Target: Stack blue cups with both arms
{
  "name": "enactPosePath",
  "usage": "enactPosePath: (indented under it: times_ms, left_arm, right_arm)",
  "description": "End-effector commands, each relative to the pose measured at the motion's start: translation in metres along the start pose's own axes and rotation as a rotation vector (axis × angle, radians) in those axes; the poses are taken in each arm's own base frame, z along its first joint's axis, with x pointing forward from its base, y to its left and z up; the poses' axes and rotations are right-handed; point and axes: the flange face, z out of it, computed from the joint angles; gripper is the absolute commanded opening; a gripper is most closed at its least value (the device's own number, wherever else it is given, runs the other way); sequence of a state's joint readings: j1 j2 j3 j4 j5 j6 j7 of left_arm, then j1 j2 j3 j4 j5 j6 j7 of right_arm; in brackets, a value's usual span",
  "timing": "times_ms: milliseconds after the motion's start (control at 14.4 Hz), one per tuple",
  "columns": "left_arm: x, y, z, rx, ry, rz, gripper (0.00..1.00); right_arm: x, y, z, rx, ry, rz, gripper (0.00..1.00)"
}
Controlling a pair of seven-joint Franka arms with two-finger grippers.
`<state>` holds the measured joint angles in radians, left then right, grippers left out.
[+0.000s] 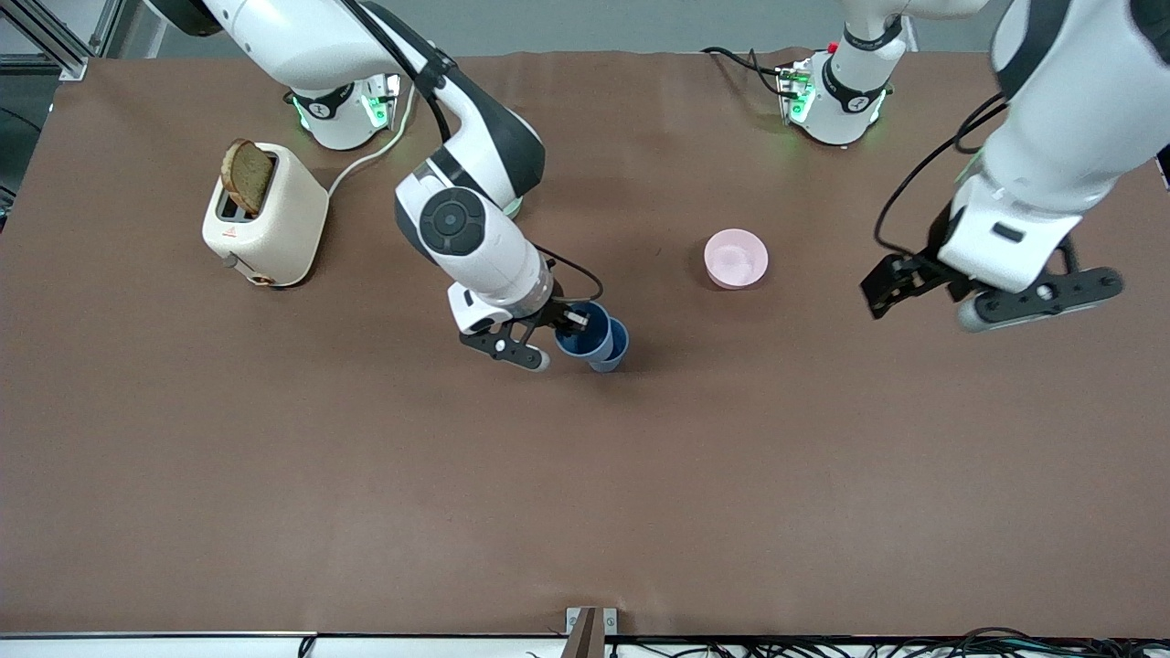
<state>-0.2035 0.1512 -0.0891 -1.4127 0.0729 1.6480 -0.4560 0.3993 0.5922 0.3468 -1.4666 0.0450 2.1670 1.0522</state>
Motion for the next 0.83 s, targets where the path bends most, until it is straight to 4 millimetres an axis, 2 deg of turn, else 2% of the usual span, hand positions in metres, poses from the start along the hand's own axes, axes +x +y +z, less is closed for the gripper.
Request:
enactPosePath:
  times_ms: [0, 139, 487, 557, 765]
  left_arm:
    - [-0.012, -0.034, -0.022, 0.022, -0.027, 0.075, 1.00]
    - [-0.018, -0.061, -0.036, 0.013, -0.022, 0.104, 1.00]
    - [-0.035, -0.115, -0.051, -0.019, -0.031, 0.206, 1.00]
    - [-0.038, -0.121, -0.052, -0.023, -0.031, 0.210, 1.00]
    - [-0.046, -0.119, -0.054, -0.022, -0.048, 0.220, 1.00]
  right_arm:
    - [-0.013, -0.006, 0.003, -0.007, 0.004, 0.001, 0.00]
    - [-0.016, -0.006, 0.011, -0.018, -0.004, -0.006, 0.00]
    - [-0.012, -0.002, 0.025, -0.050, 0.017, -0.030, 0.01]
    - [-0.012, -0.002, 0.026, -0.049, 0.017, -0.029, 0.01]
    - [-0.012, -0.002, 0.028, -0.051, 0.016, -0.030, 0.03]
